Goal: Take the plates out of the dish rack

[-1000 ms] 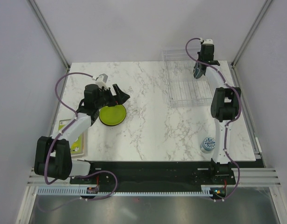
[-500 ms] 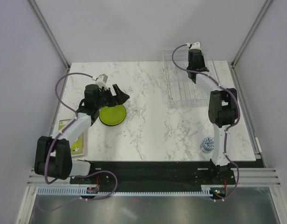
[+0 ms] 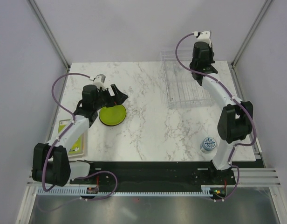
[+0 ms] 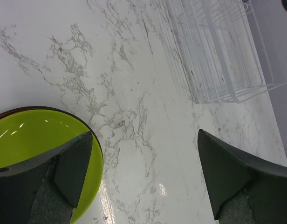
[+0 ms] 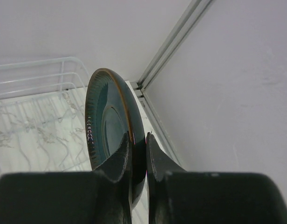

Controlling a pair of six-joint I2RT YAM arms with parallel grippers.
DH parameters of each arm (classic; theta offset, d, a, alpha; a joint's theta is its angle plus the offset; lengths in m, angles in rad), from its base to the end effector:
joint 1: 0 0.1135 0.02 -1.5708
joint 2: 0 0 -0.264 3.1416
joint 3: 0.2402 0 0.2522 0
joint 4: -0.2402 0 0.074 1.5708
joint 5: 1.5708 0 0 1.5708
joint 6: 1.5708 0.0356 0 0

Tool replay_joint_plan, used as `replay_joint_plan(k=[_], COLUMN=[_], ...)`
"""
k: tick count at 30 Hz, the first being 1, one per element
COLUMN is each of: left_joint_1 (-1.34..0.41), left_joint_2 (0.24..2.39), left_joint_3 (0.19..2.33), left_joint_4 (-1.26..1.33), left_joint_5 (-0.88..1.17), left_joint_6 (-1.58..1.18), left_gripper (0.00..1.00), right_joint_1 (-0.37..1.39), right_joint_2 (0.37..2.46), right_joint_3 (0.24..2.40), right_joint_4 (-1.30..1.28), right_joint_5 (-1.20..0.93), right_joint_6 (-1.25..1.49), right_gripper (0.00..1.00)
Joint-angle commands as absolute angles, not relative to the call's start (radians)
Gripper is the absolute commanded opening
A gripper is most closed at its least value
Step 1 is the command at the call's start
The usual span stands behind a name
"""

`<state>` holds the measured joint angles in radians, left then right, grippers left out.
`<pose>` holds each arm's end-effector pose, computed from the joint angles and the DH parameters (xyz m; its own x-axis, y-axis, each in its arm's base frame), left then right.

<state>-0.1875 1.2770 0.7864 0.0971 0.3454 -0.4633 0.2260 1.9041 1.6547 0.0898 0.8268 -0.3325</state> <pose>0.2799 -0.0654 0.2625 -0.5527 -0.3231 -0.7682 0.2634 0.8068 -0.5289 0.4497 0.0765 0.3451 -0.3279 -0.3022 -0.8951 0.4752 0.7661 -0.4328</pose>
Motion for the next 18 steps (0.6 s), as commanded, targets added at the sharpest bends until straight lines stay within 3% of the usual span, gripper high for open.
replay_joint_plan(k=[1,8,15,18], left_joint_1=[-0.193,-0.193,-0.193,-0.195], left_joint_2=[1.229,1.19,1.123,1.1], left_joint_3=[0.792,0.762,0.646,0.606], left_joint_4=[0.081,0.127,0.28,0.334], left_joint_5=[0.341,0.411,0.479,0.497], left_joint_6=[-0.456,-0.5,-0.609,-0.638], left_gripper=[1.0,1.0,1.0,1.0], right_joint_1=[0.252,0.331,0.409,0.46], right_joint_2=[1.732,1.491,1.341,1.312], right_joint_3=[1.671,1.473,1.249,1.175], right_joint_4=[-0.052,-0.187,-0.111,-0.065], right_joint_5=[0.729,0.226,-0.033,-0.051], right_joint_6=[-0.145,0.185,0.432,0.5], right_gripper=[0.0,0.0,0.0,0.0])
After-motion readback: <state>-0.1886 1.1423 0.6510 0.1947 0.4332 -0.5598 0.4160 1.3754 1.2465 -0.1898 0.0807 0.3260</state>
